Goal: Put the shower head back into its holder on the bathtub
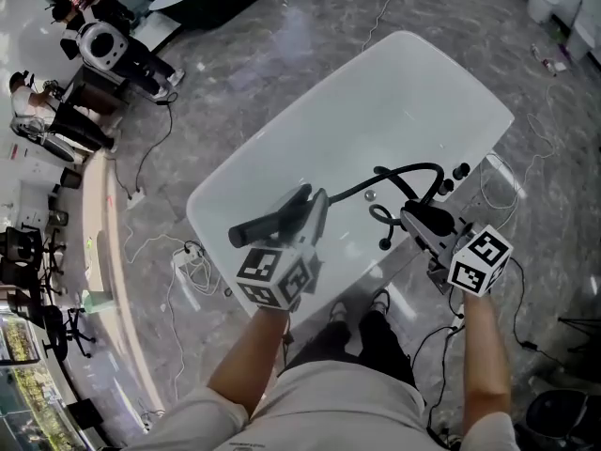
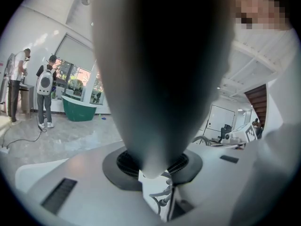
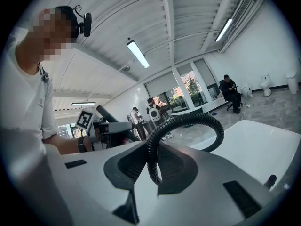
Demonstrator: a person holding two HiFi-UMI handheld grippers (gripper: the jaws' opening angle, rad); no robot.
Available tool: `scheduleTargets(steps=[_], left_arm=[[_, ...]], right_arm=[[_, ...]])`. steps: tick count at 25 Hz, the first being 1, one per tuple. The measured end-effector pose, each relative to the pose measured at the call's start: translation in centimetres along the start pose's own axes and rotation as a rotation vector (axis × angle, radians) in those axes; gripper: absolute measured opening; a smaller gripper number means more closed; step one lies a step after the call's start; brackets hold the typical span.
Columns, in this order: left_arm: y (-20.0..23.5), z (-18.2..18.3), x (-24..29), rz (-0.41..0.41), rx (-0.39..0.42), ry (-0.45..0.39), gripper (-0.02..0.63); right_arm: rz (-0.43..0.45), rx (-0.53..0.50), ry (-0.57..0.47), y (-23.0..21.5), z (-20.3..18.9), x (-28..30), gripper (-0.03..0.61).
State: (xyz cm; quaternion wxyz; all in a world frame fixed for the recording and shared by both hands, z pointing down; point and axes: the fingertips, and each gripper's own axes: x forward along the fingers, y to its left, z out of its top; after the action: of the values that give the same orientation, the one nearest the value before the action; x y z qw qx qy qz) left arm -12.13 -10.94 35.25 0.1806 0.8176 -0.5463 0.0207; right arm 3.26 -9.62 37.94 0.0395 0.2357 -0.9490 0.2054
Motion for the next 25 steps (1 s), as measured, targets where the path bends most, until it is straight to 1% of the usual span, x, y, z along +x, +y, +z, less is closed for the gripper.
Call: scheduleTargets(steps=[3,5,7,9,11,12,14,17,20,22,24,25], left_arm=[[-0.1,0.8,-0.8,-0.02,-0.006,-0.013,0.101],[-0.4,1.6,-1.7,-0.046,-0.007,-0.023,0.101],[-0.6,2.8,-2.7,-0.072,-0.001,-0.035,0.101],[-0.8,4.0,-3.5,-0.096,0.01,-0.048,0.101],[-1.0,5.0,-3.8,-0.116,0.025,-0.061,0.101],[-1.1,5.3,-3.9,-0.126,0.029,-0.068,0.101],[-1.2,5.5,-3.9,-0.146,0.025,-0.079,0.101],[-1.9,5.4,-3.7,-0.181,0.012,-0.076,0.101],[-3.1,4.2,-3.0,-0.212,-0.001,-0.041,0.101],[-3.7,3.0,-2.7,-0.227,-0.008,-0.012,0.101],[-4.4,2.5,-2.6,-0.239,-0.01,0.004,0.101],[-4.6,2.4,-2.6,-0.244,-0.007,0.008,0.101]], right_arm=[[0.001,0.011,0.034,0.8,-2.0,-0.7,0.064],[-0.022,0.017,0.061,1.4,-3.4,-1.5,0.064],[-0.089,0.002,0.111,1.4,-5.1,-2.5,0.064],[-0.179,-0.047,0.183,1.2,-6.5,-3.8,0.064],[-0.233,-0.116,0.23,1.3,-6.6,-5.1,0.064],[-0.248,-0.138,0.234,1.5,-6.2,-5.8,0.064],[-0.273,-0.145,0.216,2.0,-4.8,-7.1,0.064],[-0.291,-0.1,0.17,2.9,-2.2,-8.8,0.064],[-0.242,-0.001,0.125,4.2,-1.0,-9.7,0.064],[-0.188,0.064,0.13,5.2,-1.7,-10.1,0.064],[-0.158,0.118,0.188,5.9,-3.7,-10.4,0.064],[-0.165,0.135,0.228,5.8,-4.9,-10.6,0.064]])
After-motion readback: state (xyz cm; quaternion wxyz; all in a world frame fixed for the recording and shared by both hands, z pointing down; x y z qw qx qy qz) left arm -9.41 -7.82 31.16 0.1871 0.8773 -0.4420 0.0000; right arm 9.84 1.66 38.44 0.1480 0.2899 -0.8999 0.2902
